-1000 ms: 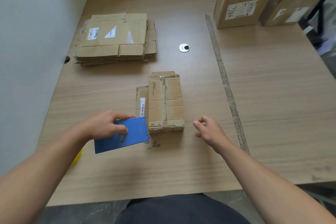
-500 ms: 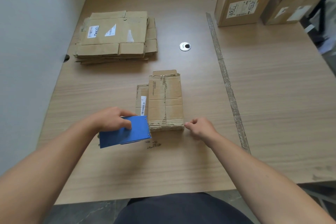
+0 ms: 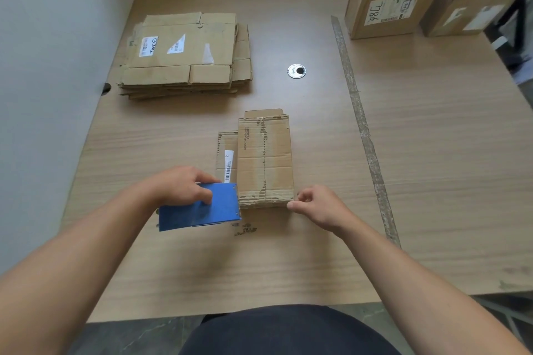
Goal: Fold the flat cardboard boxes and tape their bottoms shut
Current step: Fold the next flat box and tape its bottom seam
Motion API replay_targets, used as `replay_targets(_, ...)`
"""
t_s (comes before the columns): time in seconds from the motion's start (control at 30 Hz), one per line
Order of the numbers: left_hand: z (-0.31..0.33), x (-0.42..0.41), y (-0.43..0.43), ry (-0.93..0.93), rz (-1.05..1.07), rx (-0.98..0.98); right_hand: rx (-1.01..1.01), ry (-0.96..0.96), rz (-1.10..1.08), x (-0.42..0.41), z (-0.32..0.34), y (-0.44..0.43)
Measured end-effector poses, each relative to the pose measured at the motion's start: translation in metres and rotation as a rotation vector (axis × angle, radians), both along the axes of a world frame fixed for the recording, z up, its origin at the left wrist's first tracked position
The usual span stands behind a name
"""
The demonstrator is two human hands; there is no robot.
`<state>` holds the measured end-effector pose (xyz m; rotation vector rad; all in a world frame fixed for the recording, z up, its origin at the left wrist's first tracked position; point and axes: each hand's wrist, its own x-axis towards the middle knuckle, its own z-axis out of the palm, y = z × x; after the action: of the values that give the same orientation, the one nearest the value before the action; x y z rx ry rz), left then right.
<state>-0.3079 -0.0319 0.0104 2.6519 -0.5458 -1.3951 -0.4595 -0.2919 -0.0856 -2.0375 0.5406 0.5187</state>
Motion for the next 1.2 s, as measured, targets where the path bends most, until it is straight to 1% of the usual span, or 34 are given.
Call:
replay_targets(0.07,0.0,0.001,0.0,0.001,-0.001,0.004,-0.071,-0.038,0.016,0.003,-0.006,0.005)
replay_targets(0.17,-0.001,0.003,0.001,0.015,0.002,-0.001,-0.181,-0.166,0.04,0.0,-0.011,0.008)
replay_targets(0.23,-0.002,0.004,0.0,0.02,0.005,-0.003,-0.282,-0.247,0.105,-0.003,-0.012,0.005)
replay_targets(0.37,-0.007,0.005,0.001,0.002,0.005,-0.011,-0.529,-0.335,0.255,0.004,-0.009,0.004)
replay_targets(0.47,-0.009,0.004,0.004,-0.013,0.002,-0.039,-0.622,-0.438,0.524,0.021,-0.004,0.004)
replay_targets(0.57,-0.011,0.001,0.007,-0.038,-0.006,-0.056,-0.658,-0.422,0.815,0.04,-0.005,0.008)
replay_targets(0.63,-0.013,-0.002,0.011,-0.048,0.001,-0.086,-0.691,-0.422,0.941,0.047,-0.01,0.015)
replay_targets(0.7,-0.015,-0.005,0.015,-0.062,0.017,-0.114,-0.725,-0.424,0.941,0.05,-0.016,0.024)
replay_targets(0.83,-0.022,-0.008,0.026,-0.084,0.061,-0.161,-0.749,-0.492,0.746,0.045,-0.025,0.033)
replay_targets(0.9,-0.026,-0.01,0.035,-0.083,0.077,-0.195,-0.779,-0.546,0.704,0.043,-0.029,0.033)
replay_targets(1.03,-0.025,-0.014,0.057,-0.021,0.144,-0.291,-0.82,-0.636,0.668,0.043,-0.036,0.034)
replay_targets(1.2,-0.024,-0.012,0.084,0.02,0.175,-0.336,-0.841,-0.638,0.686,0.043,-0.039,0.031)
